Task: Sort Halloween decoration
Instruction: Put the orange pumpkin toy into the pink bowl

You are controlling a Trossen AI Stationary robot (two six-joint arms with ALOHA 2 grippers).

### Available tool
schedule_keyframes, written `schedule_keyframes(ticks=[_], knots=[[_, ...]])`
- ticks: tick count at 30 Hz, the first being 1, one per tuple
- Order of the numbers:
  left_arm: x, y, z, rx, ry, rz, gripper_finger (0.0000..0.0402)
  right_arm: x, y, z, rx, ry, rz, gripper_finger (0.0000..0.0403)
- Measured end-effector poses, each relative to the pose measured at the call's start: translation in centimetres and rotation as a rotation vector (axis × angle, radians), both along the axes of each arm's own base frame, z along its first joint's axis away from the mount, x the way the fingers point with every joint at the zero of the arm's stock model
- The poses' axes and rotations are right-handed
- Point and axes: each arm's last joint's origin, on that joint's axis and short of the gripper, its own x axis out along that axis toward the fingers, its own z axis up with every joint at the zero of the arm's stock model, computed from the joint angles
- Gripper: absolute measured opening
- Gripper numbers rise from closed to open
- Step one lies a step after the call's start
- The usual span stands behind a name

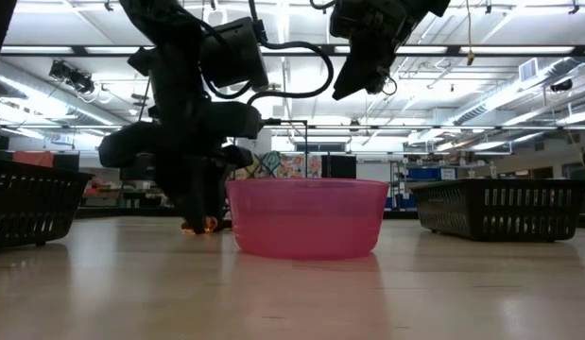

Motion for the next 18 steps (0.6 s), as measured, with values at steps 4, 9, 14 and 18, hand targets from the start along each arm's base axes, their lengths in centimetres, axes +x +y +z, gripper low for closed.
schedule_keyframes(ticks=[4,9,14,18], knots=[[-0.05,-0.01,-0.01,-0.001,0.004,0.000,0.0052,0.00,0.00,0.00,0.000,0.000,0.000,0.0129],[-0.03,0.02,-0.03,-0.001,0.003,0.005,0.0027,0.00,0.00,0.00,0.000,0.000,0.000,0.0129],[0.05,0.01,0.18,-0.001,0.002,0.005,0.0025,0.00,0.00,0.00,0.000,0.000,0.000,0.0129],[0.31,-0.03,0.68,-0.004,0.002,0.004,0.0025,0.00,0.00,0.00,-0.001,0.000,0.001,0.0129]])
